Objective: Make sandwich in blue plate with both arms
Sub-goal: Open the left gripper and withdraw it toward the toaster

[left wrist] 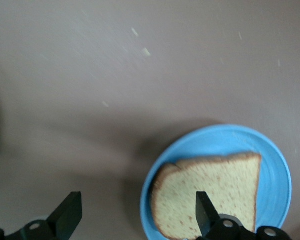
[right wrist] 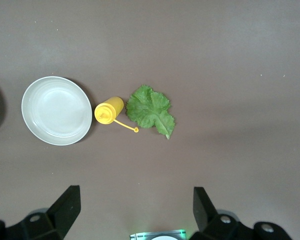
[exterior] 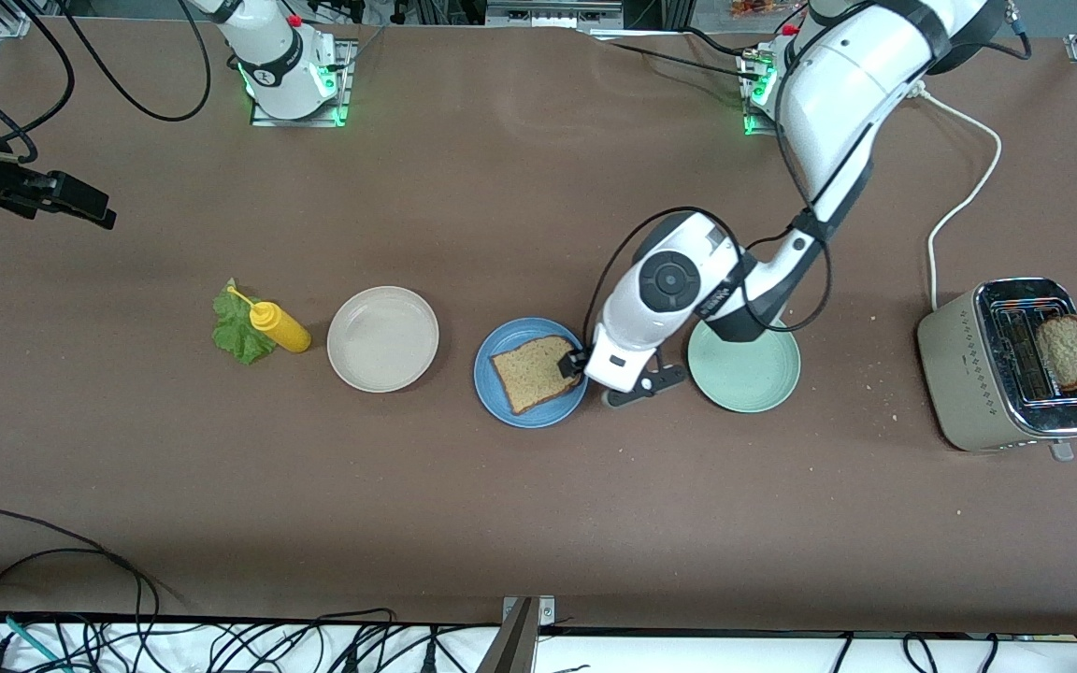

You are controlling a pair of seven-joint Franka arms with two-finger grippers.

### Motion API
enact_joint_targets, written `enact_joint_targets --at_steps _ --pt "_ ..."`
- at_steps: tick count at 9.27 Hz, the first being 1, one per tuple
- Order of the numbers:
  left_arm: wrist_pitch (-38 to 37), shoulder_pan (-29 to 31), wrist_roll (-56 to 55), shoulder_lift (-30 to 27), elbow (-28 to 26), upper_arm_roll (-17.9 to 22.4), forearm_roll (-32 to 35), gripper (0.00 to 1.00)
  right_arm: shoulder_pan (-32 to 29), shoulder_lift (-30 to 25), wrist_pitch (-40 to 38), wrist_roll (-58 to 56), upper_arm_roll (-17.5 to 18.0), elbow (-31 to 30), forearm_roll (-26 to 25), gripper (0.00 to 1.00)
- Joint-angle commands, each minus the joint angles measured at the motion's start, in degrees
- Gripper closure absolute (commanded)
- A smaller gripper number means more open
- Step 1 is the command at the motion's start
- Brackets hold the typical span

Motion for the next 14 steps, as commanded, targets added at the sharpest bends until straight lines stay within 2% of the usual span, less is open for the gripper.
enact_joint_targets --at_steps 1,4,8,12,13,14 --pt "-9.30 6.78 1.51 -7.37 -0.42 -0.07 1.58 0.00 -0.24 -0.70 -0.05 -0.05 0.17 -0.53 1.01 0.00" --pt "-20.03 17.14 15.19 -13.44 -0.51 0.01 1.58 0.00 -0.24 -0.70 -0.13 0.04 0.17 -0.53 1.01 0.00" --pt "-23.48 30.15 33.55 -20.30 -0.42 0.10 1.58 0.00 0.02 -0.78 -0.22 0.92 0.52 -0.53 1.01 0.00" --pt "-26.01 38.87 49.12 -22.51 1.78 -0.60 0.44 0.00 0.81 -0.52 -0.66 0.74 2.54 -1.31 0.13 0.00" --pt "-27.08 39.49 49.86 -23.56 1.87 -0.60 -2.08 0.00 0.81 0.00 -0.92 0.83 2.63 -1.32 0.13 0.00" --pt "-28.04 40.63 50.21 -24.96 1.78 -0.51 -7.50 0.00 0.81 0.09 -0.66 0.83 2.54 -1.32 0.21 0.00"
